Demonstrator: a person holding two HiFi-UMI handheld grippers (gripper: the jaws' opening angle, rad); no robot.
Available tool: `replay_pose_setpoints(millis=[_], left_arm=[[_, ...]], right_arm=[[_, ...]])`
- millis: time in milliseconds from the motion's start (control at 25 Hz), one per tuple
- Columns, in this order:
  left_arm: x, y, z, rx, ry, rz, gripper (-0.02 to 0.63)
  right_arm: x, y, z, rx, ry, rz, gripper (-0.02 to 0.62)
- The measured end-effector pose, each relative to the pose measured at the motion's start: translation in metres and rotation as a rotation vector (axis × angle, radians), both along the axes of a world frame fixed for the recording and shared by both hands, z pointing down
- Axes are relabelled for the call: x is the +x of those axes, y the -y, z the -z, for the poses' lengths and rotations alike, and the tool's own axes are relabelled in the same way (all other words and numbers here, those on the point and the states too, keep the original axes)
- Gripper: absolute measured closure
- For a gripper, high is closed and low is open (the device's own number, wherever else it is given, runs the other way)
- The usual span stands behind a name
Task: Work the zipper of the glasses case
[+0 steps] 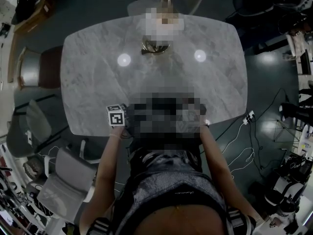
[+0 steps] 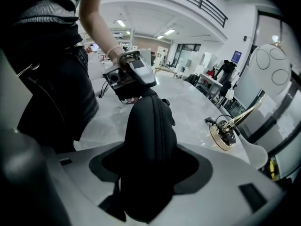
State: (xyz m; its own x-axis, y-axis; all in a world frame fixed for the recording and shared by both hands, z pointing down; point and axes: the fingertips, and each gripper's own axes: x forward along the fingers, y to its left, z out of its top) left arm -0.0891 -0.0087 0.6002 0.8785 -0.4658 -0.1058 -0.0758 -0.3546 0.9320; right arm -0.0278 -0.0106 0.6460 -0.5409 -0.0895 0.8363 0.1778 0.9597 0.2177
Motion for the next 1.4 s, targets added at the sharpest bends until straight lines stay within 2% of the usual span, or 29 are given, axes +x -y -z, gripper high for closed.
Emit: replay_pose_setpoints(millis=[160, 280, 440, 680, 920, 1280, 1400], left_arm=[[0.001, 0.001, -0.004, -0.012, 0.012, 0.002, 0.544], [0.003, -0.001, -0.008, -0.021, 0.029, -0.005, 0.549], [0.001, -0.001, -0.015, -0.044, 0.054, 0.008, 0.592], [0.001, -0.002, -0.027, -0.103, 0.122, 0.021, 0.598], [-0.003, -0.006, -0.035, -0.146, 0.213, -0.004, 0.598], [-0.008, -0.014, -0.046, -0.200, 0.285, -0.015, 0.598], [-0.011, -0.013, -0.045, -0.212, 0.300, -0.006, 0.599]], right_arm=[[0.000, -0.001, -0.002, -0.001, -0.005, -0.010, 0.279], [0.002, -0.001, -0.004, -0.006, -0.013, -0.017, 0.279], [0.003, -0.002, -0.007, -0.017, -0.023, -0.028, 0.279], [0.004, -0.005, -0.022, -0.043, -0.073, -0.036, 0.281], [-0.001, -0.009, -0.039, -0.047, -0.142, -0.021, 0.288], [-0.005, -0.010, -0.048, 0.056, -0.242, 0.001, 0.301], [-0.006, -0.011, -0.052, 0.059, -0.258, -0.014, 0.304]])
